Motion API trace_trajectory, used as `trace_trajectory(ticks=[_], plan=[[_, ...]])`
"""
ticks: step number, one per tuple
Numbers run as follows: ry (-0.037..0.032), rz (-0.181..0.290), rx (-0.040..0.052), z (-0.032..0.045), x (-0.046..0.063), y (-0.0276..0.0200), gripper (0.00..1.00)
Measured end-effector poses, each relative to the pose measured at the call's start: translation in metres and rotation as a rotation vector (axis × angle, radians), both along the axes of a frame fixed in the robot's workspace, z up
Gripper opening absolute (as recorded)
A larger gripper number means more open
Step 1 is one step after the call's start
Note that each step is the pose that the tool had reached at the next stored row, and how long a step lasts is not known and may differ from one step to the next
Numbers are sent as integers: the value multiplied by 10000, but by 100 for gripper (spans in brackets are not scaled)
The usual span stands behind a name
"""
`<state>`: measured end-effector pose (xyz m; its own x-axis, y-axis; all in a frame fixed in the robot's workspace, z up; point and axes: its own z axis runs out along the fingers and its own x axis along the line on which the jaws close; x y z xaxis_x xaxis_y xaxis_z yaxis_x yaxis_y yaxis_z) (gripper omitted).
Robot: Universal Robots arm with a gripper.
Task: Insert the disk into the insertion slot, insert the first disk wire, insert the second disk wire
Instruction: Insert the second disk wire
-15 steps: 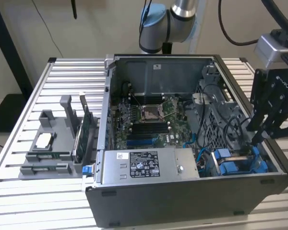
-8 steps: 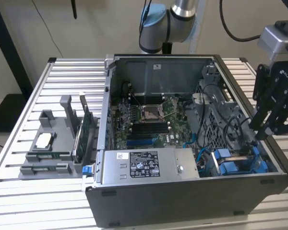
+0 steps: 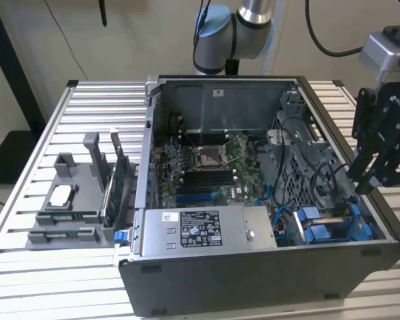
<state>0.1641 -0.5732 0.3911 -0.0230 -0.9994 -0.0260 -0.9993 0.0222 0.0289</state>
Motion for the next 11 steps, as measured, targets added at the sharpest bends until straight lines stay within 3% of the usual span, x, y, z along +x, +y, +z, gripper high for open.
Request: trace_trajectory(ticks=[7, 11], plan=[[0, 2, -1, 0, 2, 1, 33], [11, 8, -3, 0, 75, 2, 33]])
